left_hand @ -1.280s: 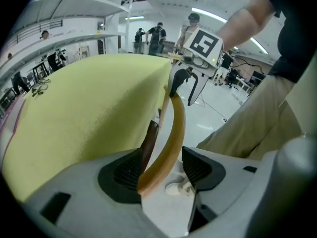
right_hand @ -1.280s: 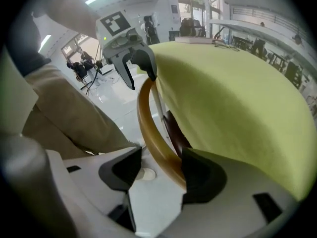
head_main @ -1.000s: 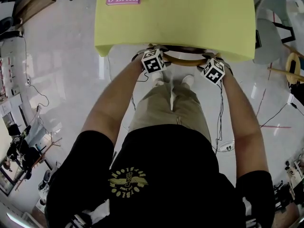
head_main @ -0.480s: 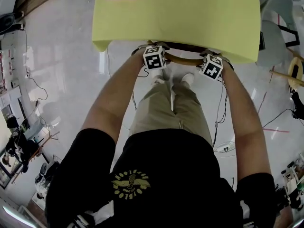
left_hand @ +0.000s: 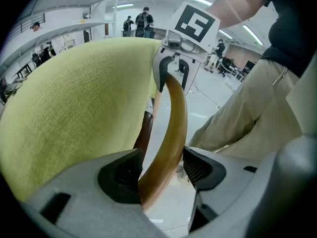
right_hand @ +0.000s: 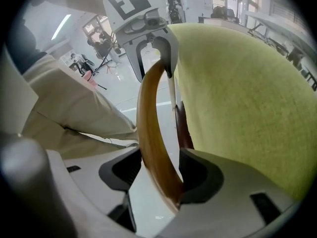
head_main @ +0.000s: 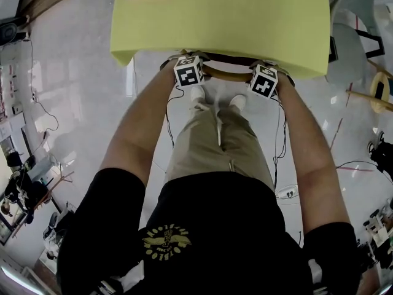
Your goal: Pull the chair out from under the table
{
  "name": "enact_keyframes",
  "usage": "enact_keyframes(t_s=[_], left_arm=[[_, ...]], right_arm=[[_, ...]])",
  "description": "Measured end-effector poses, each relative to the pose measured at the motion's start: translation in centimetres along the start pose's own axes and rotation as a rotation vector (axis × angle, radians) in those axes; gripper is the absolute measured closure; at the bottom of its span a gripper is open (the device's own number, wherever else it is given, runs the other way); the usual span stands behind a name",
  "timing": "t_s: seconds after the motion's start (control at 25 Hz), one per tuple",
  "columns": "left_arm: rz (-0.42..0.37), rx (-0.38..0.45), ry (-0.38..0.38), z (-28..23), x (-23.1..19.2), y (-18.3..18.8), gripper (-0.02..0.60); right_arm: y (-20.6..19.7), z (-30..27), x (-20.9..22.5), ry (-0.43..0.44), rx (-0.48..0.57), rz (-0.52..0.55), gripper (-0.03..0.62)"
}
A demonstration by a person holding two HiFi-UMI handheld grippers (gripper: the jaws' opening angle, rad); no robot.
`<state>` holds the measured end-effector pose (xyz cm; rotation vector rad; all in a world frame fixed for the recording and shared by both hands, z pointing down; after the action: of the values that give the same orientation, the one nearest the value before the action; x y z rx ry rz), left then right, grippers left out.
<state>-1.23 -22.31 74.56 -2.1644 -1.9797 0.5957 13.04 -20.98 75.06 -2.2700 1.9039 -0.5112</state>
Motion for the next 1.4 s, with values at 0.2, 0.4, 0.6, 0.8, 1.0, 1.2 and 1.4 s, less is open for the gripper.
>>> enact_keyframes(t_s=[0.2,0.4,0.6,0.8,1.0,1.2,1.4], left_arm=[[-0.003,-0.001,-0.004,-0.4,-0.1,0.1,0.342],[-0.021,0.011,0.011,0.3,0.0,-0.5,0.342],[-0.053,-0.01,-0.015,-0.7,1.6,-0.7,0.368],[-0.091,-0.022,-0.021,-0.5,3.9,-1.6,0.379],[-0.151,-0.04,0.01,0.1,5.8,-2.8,0.382],[-0.152,-0.047,-0.038,0.0,7.6,-3.2,0.393],[-0.115,-0.02,-0.062,-0.1,10.2,-3.5,0.402]], right_arm=[[-0.5,-0.2,0.0,-0.01,0.007,0.023,0.362],[0.1,-0.3,-0.2,-0.042,0.008,0.04,0.364],[-0.7,-0.9,-1.7,-0.006,-0.018,0.052,0.382],[-0.6,-1.6,-4.3,-0.032,-0.055,0.04,0.396],[0.8,-2.0,-7.8,-0.053,-0.054,-0.021,0.405],[0.5,-2.2,-9.7,-0.074,-0.079,-0.034,0.407],[0.1,-2.2,-11.4,-0.087,-0.09,-0.022,0.404]])
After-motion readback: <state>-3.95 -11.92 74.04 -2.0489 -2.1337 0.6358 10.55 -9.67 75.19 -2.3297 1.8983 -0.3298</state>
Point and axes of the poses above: the fingertips, and each gripper's own axes: z backward along the fingers, x to its right, y out of its top, the point moved 3 cm from there along z, backward along the fingers, and after that the axes turned 1 degree about z, right-handed, at the moved point
